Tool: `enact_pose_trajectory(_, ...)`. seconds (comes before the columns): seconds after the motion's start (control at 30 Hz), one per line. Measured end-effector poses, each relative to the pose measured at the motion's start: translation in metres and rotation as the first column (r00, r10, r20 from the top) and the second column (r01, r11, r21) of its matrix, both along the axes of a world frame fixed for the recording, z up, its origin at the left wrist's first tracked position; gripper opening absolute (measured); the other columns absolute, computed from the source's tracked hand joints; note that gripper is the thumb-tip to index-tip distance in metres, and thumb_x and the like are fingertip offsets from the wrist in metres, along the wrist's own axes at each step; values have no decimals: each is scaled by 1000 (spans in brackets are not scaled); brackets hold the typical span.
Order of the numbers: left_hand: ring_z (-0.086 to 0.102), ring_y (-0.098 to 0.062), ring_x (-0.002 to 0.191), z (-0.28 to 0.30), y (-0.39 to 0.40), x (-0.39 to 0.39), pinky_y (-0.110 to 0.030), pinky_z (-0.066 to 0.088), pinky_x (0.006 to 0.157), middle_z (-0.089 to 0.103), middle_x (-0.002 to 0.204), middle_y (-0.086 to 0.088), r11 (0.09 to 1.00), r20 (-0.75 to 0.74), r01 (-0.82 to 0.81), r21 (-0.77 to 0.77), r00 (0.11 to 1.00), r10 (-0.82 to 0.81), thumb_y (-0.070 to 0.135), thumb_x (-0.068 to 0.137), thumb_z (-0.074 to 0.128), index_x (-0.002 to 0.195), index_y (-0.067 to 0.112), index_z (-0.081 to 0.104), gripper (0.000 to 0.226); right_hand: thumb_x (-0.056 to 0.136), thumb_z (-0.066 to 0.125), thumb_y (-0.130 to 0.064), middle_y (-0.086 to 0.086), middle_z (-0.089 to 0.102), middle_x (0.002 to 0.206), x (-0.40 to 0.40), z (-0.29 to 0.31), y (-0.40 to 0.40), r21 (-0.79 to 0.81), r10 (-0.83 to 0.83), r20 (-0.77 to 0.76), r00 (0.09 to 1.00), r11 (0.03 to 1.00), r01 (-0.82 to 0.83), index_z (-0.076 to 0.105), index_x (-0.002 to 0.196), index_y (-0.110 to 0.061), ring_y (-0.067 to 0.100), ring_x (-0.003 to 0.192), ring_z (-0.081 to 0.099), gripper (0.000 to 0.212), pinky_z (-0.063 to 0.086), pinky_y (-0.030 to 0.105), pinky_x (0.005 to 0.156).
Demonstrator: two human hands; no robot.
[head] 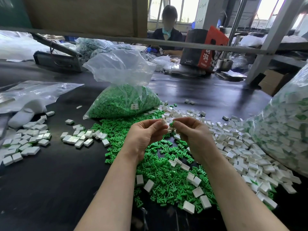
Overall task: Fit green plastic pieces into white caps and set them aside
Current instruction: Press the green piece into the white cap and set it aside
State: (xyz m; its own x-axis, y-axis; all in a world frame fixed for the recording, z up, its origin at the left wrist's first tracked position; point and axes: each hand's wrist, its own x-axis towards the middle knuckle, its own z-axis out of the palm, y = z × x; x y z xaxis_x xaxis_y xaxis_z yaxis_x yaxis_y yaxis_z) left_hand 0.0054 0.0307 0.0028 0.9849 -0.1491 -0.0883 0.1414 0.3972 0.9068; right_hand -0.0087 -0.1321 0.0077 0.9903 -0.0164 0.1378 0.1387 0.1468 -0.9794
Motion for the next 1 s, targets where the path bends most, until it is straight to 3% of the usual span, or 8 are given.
enact_pose_trajectory(0.13,74,-15,73,1,-2,-1,-21,56,59,76,88,-11,999,18,29,17,999,-29,21,70,74,95,8,71,28,65,78,-23,2,71,79,3,0,3,112,-63,-36,997,992,67,73,87,-12,11,69,60,25,47,24,66)
enact_pose_trajectory(0.23,73,-15,72,1,-6,-3,-20,56,58,76,88,-12,998,42,50,35,998,-51,18,76,72,96,7,70,24,64,80,-24,2,70,76,5,-1,7,147,-100,-30,995,984,103,74,84,-12,11,67,61,24,49,22,62)
enact_pose_trajectory(0.4,73,-14,71,3,-8,-5,-19,54,58,76,84,-11,997,93,49,63,994,-55,22,70,73,95,6,71,30,66,79,-27,-4,69,70,6,-3,9,94,-151,20,988,984,149,73,84,-13,2,59,60,23,47,14,56)
enact_pose_trajectory(0.53,72,-15,71,2,-9,-4,-19,54,59,76,83,-10,993,140,8,120,990,-25,17,79,71,93,7,71,17,70,78,-28,-7,68,66,5,-4,9,51,-148,62,987,988,145,73,82,-13,0,56,59,20,47,13,54)
enact_pose_trajectory(0.7,71,-12,69,-1,-9,-3,-18,54,61,76,77,-7,980,198,-64,187,980,27,10,88,68,95,3,70,10,83,75,-13,-5,69,69,5,-5,7,-37,-141,90,986,989,144,71,85,-11,0,56,59,4,46,13,56)
enact_pose_trajectory(0.83,70,-10,69,-3,-9,-1,-17,54,64,74,74,-2,968,263,-118,224,963,56,9,89,68,96,1,70,11,85,73,-11,-2,70,71,5,-8,6,-111,-173,106,979,977,185,70,86,-9,0,58,61,4,47,13,57)
enact_pose_trajectory(1.0,71,-11,68,-3,-14,-3,-16,52,60,75,82,-11,965,246,-101,241,968,40,8,90,67,99,-1,70,13,85,73,-15,-4,69,68,5,-8,8,-27,-185,77,980,982,187,71,87,-7,1,57,59,8,47,16,56)
